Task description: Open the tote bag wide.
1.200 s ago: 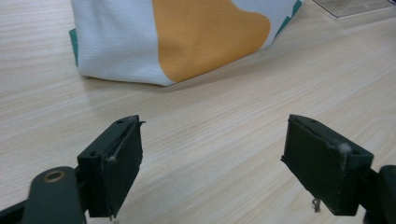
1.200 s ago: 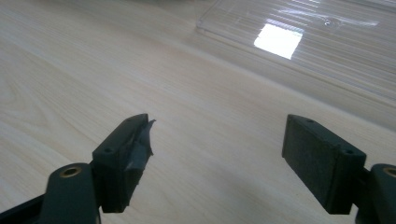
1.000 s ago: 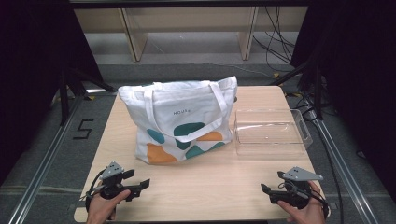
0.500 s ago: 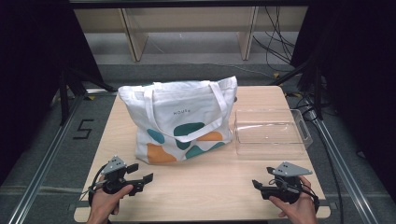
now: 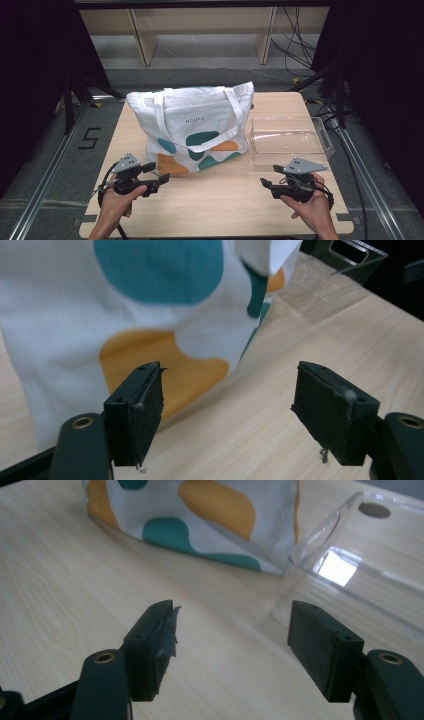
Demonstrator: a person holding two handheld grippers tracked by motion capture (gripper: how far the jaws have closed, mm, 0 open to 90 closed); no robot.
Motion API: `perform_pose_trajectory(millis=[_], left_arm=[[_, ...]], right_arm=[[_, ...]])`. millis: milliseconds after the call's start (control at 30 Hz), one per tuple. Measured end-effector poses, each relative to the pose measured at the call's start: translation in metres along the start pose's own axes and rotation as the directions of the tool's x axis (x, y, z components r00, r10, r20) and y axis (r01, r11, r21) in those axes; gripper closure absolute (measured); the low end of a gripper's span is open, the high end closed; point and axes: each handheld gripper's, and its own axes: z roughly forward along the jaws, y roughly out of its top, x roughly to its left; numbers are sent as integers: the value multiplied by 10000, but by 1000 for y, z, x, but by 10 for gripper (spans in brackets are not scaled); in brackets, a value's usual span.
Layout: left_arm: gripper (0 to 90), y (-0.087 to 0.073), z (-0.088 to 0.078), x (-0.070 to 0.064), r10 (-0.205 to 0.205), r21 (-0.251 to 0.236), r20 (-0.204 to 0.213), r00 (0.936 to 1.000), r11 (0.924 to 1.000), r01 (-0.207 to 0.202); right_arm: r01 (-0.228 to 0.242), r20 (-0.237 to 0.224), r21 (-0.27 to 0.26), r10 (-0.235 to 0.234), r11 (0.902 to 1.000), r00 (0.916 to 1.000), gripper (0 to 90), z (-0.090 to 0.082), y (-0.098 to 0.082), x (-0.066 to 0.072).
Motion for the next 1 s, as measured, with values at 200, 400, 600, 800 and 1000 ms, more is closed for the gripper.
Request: perform_pose_trajectory(millis=[200, 400, 600, 800, 1000], left_arm=[[298, 25, -1, -2, 32, -260, 175, 9998, 9997, -28], [337, 51, -7, -1, 245, -597, 286, 9993, 9980, -227], [361, 76, -9, 2, 514, -277, 291, 9983, 9983, -506], [408, 91, -5, 3, 528, -193, 460, 9975, 9985, -519], [425, 109, -1, 3, 549, -415, 252, 9982, 9977, -538]], right_arm=[[234, -16, -281, -234, 9993, 9997, 375, 4, 31, -5], [40, -193, -622, -52, 9981, 9998, 374, 1, 54, -12], [65, -535, -614, -98, 9981, 9985, 386, 4, 88, -17], [431, -717, -628, -476, 9971, 9963, 405, 12, 120, -21], [117, -1070, -564, -177, 9983, 9941, 442, 24, 152, -26]])
